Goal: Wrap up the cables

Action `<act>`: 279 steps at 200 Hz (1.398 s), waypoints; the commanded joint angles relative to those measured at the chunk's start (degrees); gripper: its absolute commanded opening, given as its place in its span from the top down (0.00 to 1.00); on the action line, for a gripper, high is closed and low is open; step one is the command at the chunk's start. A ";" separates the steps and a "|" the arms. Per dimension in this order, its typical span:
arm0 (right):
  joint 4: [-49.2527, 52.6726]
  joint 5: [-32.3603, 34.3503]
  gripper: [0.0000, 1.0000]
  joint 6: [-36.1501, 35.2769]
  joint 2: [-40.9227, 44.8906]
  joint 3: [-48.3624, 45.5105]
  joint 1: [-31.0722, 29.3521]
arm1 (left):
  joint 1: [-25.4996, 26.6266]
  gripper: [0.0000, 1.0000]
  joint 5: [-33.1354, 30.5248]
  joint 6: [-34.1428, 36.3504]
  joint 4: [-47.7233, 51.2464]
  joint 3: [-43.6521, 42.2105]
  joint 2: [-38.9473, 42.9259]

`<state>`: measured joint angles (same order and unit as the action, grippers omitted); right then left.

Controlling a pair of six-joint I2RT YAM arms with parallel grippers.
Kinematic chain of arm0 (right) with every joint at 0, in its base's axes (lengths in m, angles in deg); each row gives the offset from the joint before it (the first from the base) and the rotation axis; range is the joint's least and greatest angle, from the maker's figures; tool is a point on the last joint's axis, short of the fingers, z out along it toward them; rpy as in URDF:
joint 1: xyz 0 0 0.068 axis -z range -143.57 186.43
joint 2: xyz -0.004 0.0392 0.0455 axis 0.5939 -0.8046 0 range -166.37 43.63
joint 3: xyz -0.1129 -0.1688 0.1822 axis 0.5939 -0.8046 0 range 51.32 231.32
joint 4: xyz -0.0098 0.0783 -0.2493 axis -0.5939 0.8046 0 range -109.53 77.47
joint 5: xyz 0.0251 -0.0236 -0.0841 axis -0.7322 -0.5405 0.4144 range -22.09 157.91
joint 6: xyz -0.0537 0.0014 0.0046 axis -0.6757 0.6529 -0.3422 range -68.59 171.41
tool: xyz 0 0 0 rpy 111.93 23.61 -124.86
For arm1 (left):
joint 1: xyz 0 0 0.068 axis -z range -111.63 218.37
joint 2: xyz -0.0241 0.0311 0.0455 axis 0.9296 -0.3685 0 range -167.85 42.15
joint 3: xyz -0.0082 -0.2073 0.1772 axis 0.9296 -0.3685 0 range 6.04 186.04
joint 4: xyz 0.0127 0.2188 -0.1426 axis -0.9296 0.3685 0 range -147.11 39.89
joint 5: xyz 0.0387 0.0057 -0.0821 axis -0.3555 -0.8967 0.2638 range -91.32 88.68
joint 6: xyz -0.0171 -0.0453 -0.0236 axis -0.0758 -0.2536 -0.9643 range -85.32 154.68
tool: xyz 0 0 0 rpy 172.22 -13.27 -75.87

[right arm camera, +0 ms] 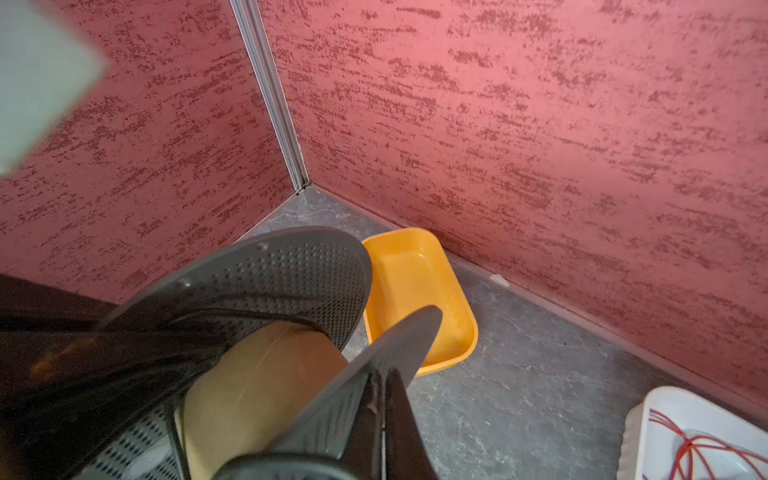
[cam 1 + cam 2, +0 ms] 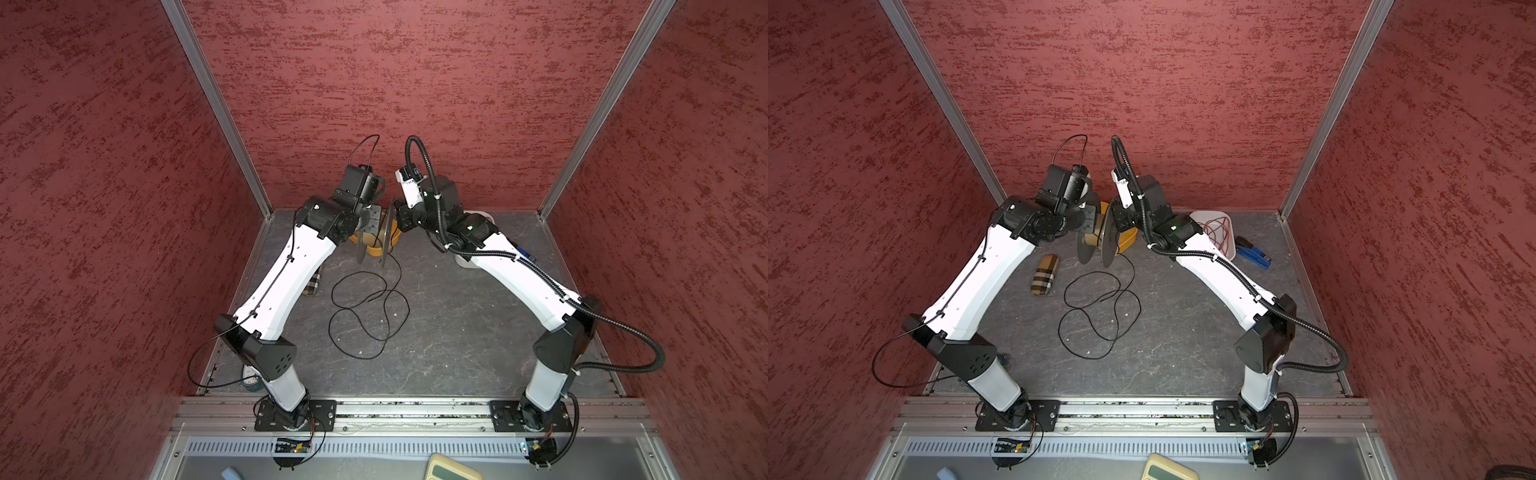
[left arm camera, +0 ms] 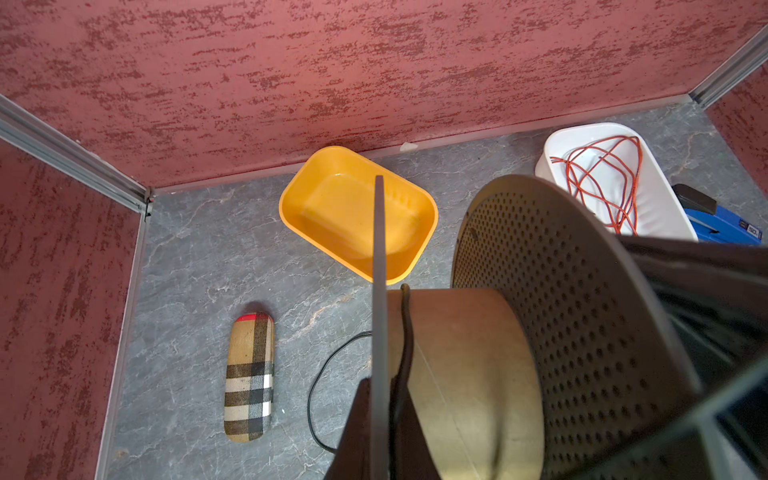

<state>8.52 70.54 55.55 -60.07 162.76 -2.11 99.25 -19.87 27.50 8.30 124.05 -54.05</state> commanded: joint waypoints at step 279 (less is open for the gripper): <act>-33.53 -39.99 0.16 20.29 11.91 -37.79 16.23 | -7.88 1.00 15.35 -11.85 -8.53 1.59 11.31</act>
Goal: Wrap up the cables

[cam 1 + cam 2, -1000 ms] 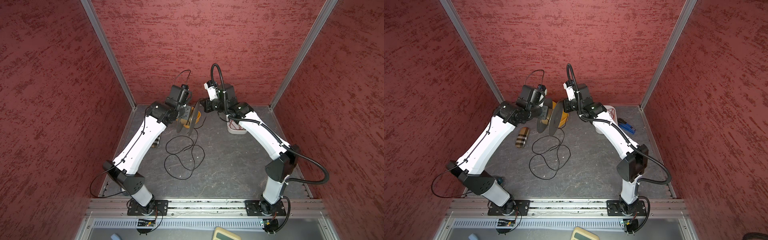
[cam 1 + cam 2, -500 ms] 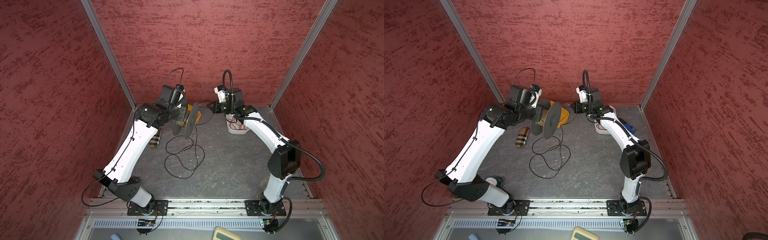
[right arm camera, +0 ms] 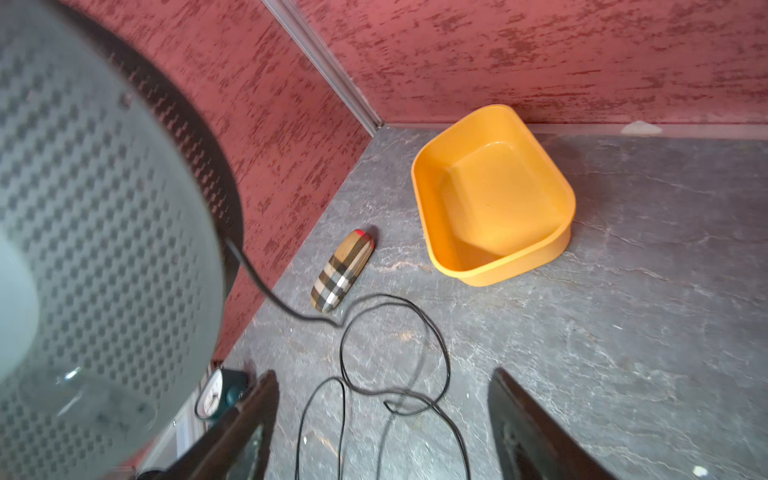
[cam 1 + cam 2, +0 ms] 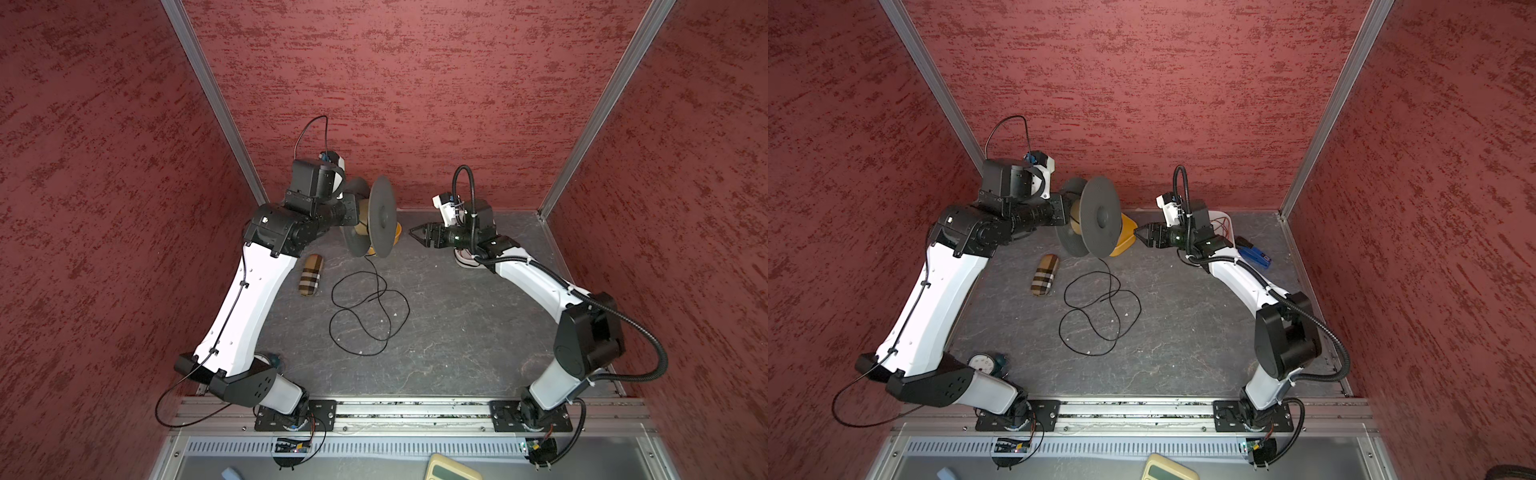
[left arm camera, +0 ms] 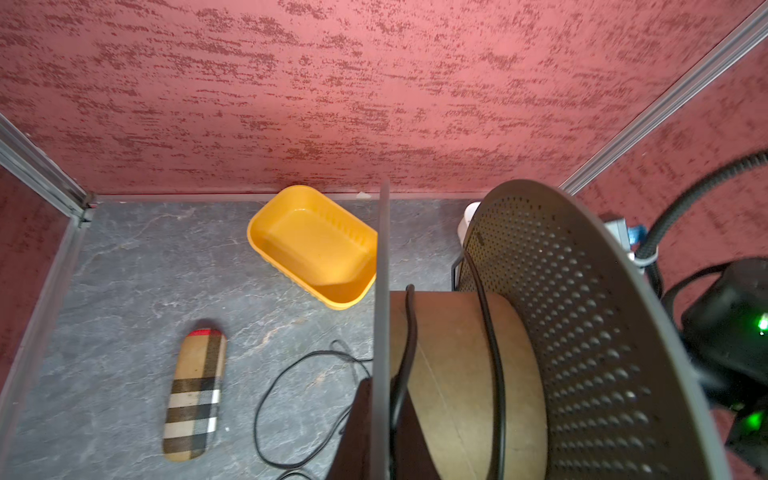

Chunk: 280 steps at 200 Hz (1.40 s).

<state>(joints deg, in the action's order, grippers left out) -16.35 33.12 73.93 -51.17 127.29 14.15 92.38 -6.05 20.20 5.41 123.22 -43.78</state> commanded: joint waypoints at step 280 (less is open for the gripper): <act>-40.25 2.57 0.13 16.04 -18.70 -5.10 -9.53 | -2.83 1.00 0.74 -24.53 -5.83 1.58 -0.72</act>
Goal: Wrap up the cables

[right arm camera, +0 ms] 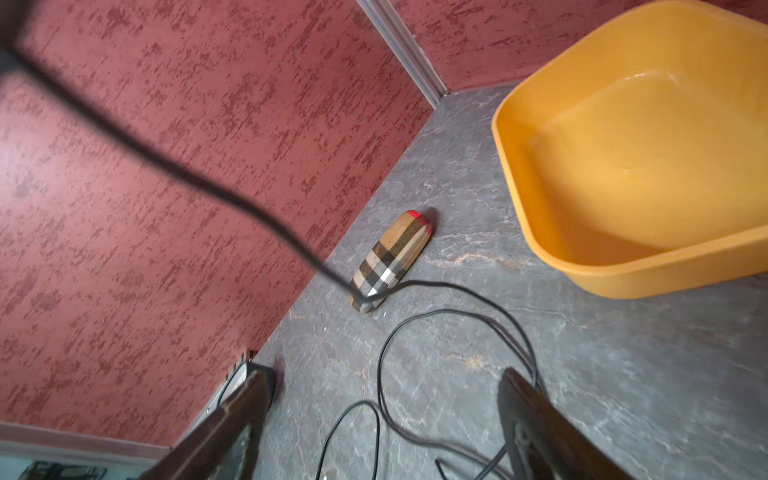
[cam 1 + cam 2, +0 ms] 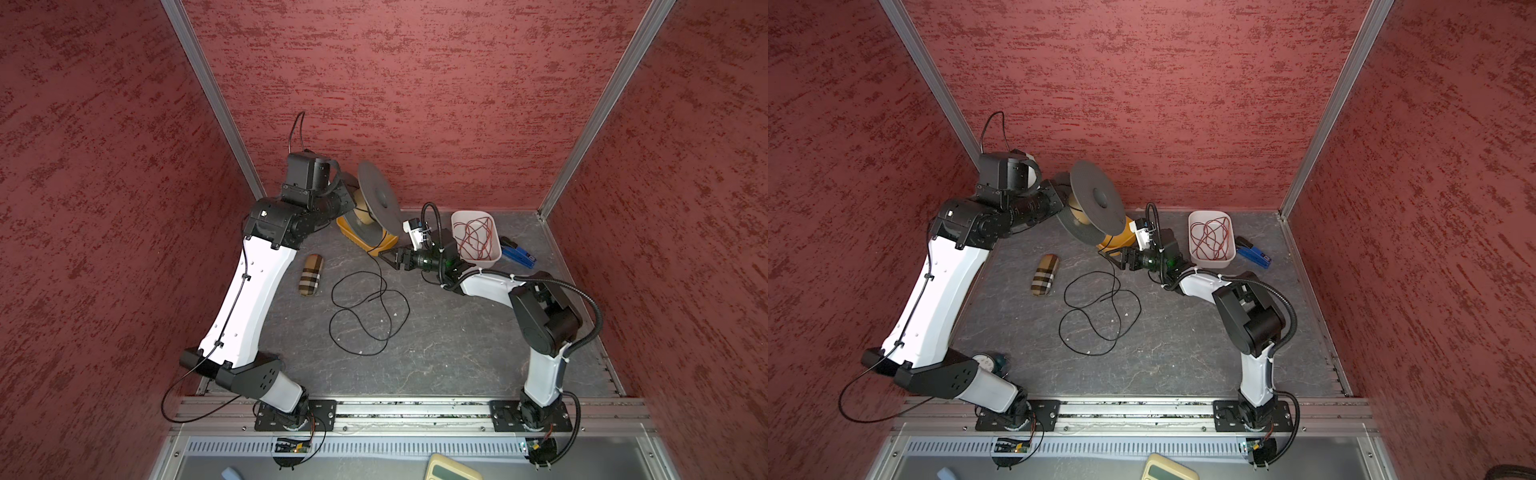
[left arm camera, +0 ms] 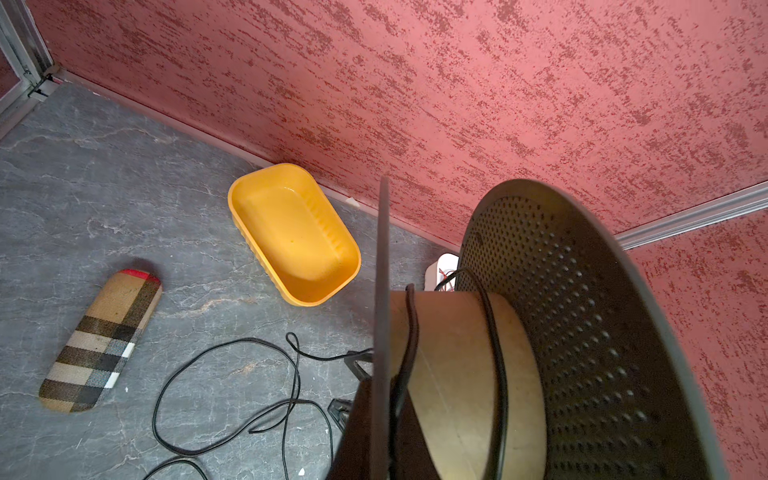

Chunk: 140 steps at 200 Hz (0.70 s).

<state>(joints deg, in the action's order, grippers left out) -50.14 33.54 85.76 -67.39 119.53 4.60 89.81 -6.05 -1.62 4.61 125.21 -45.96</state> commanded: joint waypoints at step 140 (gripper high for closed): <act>-7.64 3.90 0.39 10.11 -10.52 10.93 -0.89 | -0.51 1.00 2.43 -5.06 -3.53 -1.19 1.90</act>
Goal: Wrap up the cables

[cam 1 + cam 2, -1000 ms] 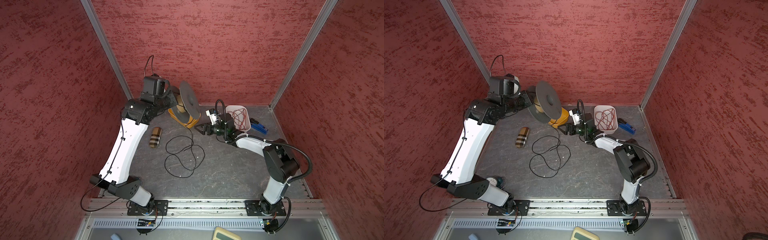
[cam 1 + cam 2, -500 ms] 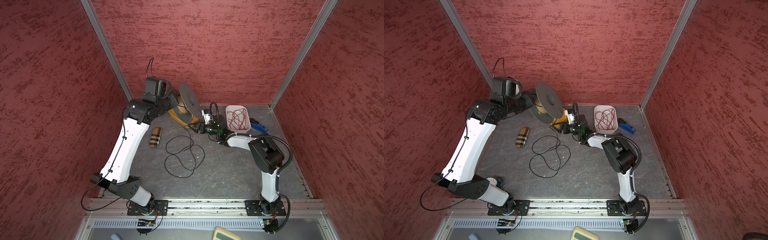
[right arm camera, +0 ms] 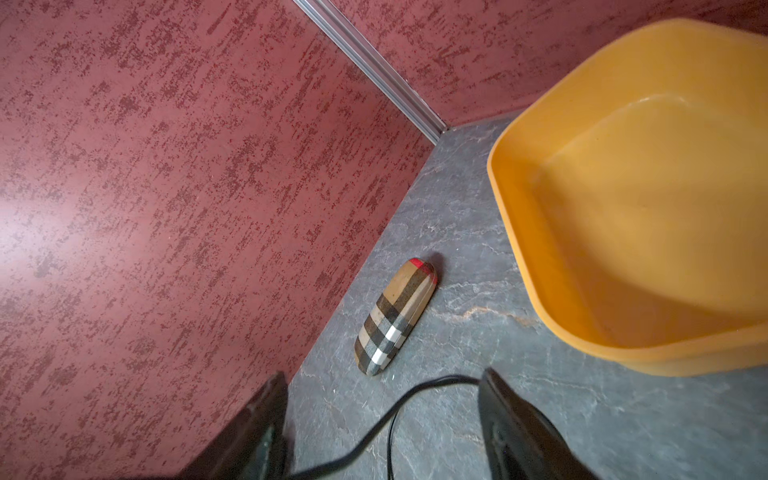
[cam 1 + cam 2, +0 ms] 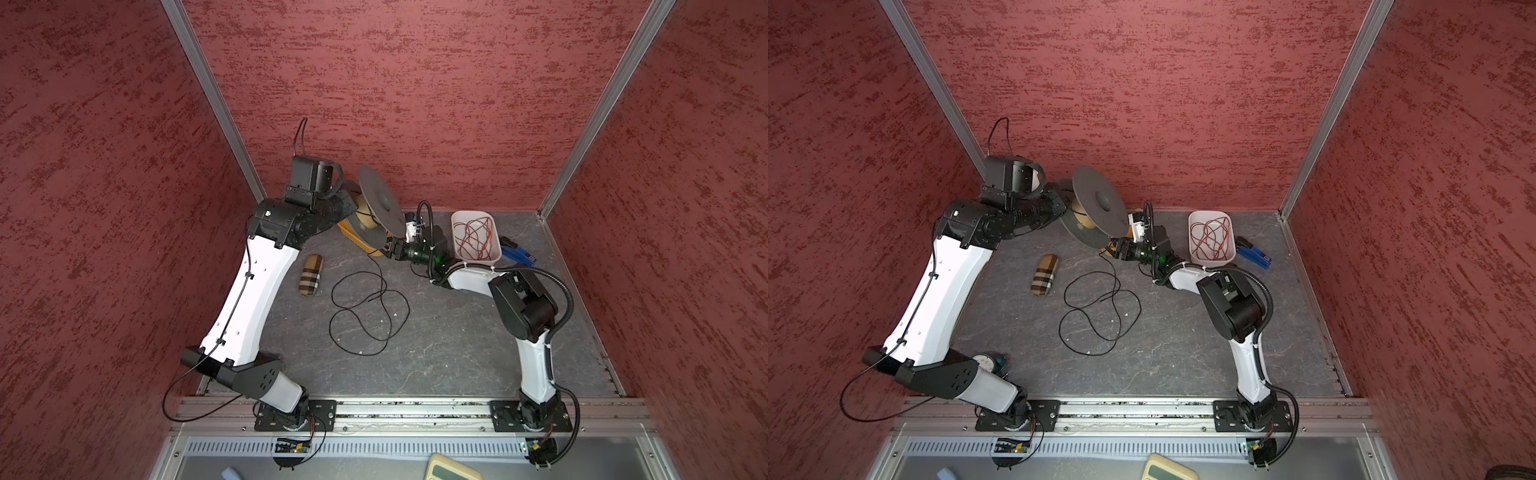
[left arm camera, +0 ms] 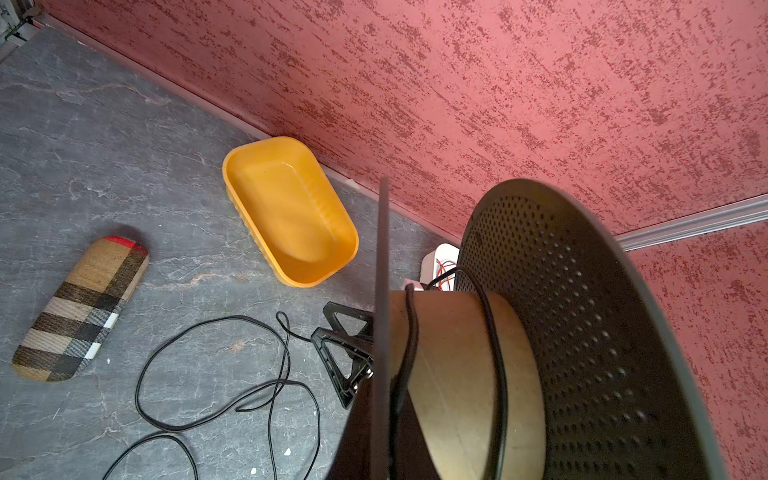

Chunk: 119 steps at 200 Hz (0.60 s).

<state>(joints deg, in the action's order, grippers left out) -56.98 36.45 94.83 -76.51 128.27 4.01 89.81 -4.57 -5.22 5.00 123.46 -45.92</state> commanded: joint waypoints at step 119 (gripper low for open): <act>19.30 4.30 1.00 -13.51 8.49 -2.46 -1.56 | -4.82 1.00 -2.93 -6.81 -2.54 -0.86 2.43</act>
<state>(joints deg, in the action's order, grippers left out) -45.79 37.82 88.49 -73.40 126.83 3.26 85.67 -5.64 -8.77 6.77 123.07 -45.92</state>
